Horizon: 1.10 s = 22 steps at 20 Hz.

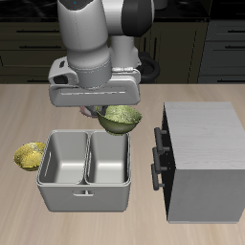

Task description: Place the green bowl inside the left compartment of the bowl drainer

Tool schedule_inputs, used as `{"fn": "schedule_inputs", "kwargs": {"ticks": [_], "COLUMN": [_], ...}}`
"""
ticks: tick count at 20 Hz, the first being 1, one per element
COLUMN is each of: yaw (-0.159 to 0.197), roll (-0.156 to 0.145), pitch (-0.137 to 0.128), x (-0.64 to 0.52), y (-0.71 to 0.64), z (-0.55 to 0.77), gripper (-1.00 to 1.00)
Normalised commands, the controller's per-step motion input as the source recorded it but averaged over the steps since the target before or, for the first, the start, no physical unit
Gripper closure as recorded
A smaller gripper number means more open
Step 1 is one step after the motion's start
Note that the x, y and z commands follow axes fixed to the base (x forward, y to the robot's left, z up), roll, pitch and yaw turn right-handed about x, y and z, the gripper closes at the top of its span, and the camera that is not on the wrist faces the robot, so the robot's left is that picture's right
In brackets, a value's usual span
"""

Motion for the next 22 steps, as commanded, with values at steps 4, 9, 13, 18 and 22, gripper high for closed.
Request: {"fn": "schedule_inputs", "kwargs": {"ticks": [4,9,13,18,22], "yaw": [-0.01,-0.025,-0.007,-0.01,0.059], "roll": [-0.002,0.0,-0.003,-0.023,-0.09], "pitch": [0.029,0.033,0.026,0.024,0.048], "x": [0.04,0.01,0.01,-0.02,-0.02], "y": [-0.06,-0.04,-0.07,-0.1,-0.15], "z": [-0.28,-0.26,-0.22,-0.17,-0.13], "gripper": [1.0,1.0,1.0,1.0,-1.0]}}
